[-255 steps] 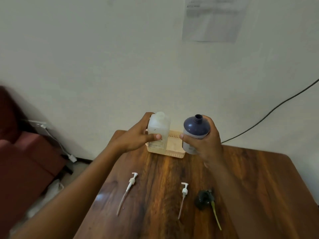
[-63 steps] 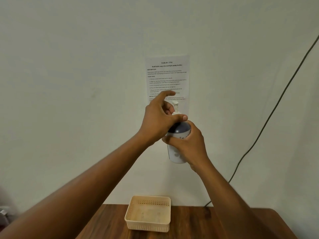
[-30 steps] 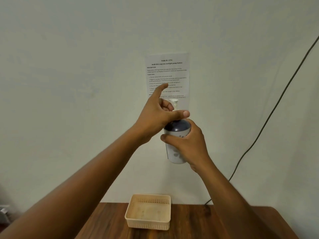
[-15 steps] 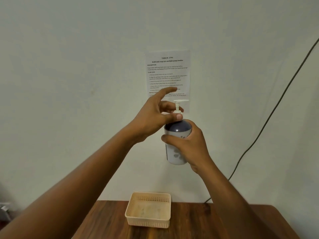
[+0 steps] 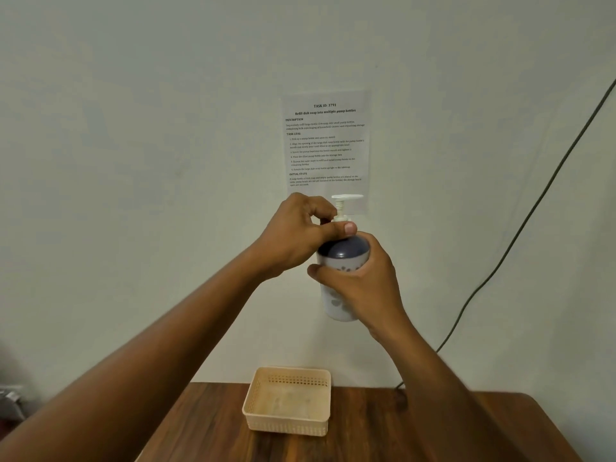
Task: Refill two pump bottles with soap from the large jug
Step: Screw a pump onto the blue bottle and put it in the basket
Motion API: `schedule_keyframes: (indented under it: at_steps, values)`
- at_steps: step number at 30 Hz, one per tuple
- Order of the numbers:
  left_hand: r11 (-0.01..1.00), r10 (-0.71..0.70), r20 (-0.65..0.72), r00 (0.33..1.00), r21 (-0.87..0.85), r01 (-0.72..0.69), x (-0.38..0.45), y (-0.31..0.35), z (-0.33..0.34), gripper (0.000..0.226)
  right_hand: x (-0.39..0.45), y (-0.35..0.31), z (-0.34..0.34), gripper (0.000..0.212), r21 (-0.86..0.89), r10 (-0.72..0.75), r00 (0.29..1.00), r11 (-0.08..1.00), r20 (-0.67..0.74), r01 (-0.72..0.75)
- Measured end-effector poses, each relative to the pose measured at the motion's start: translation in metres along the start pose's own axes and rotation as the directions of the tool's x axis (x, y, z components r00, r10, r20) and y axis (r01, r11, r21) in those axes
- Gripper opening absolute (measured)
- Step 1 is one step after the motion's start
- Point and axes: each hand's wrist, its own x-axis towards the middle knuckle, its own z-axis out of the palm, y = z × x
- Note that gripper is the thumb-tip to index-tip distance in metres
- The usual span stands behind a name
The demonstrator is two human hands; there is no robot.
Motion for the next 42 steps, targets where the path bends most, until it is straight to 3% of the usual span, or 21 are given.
schedule_keyframes:
  at_steps: [6,10,13,17,21,26,34,42]
  values:
    - [0.998,0.033,0.113,0.993,-0.053,-0.027,0.003,-0.011,-0.011,0.026,0.003,0.006,-0.026,0.070,0.163,0.044,0.955,0.982,0.293,-0.095]
    - [0.995,0.066,0.308,0.949,-0.089,-0.040,0.005,-0.015,-0.024,0.019,0.016,0.011,-0.041,0.074,0.131,0.049,0.862,0.983,0.505,-0.132]
    - [0.993,0.069,0.377,0.924,-0.119,-0.025,0.007,-0.023,-0.028,0.018,0.017,0.015,-0.038,0.070,0.087,0.063,0.807,0.986,0.587,-0.140]
    - [0.983,0.012,0.358,0.934,-0.174,0.054,0.001,-0.040,-0.027,0.023,0.011,0.026,-0.020,0.064,0.087,0.051,0.852,0.990,0.521,-0.112]
    - [0.998,-0.045,0.182,0.982,-0.033,0.052,-0.013,-0.070,-0.025,0.060,0.008,0.047,0.002,0.068,0.015,0.087,0.882,0.994,0.463,-0.106]
    - [0.983,-0.151,0.008,0.989,0.106,0.149,-0.048,-0.137,-0.014,0.077,0.009,0.078,0.037,0.070,-0.048,0.135,0.890,0.991,0.435,-0.127]
    - [0.908,-0.195,0.016,0.981,0.380,0.174,-0.097,-0.265,0.011,0.088,0.011,0.142,0.111,0.079,-0.169,0.168,0.869,0.981,0.465,-0.099]
    - [0.827,-0.287,0.025,0.958,0.511,0.234,-0.131,-0.369,0.028,0.090,0.006,0.224,0.186,0.077,-0.257,0.240,0.855,0.958,0.460,-0.130]
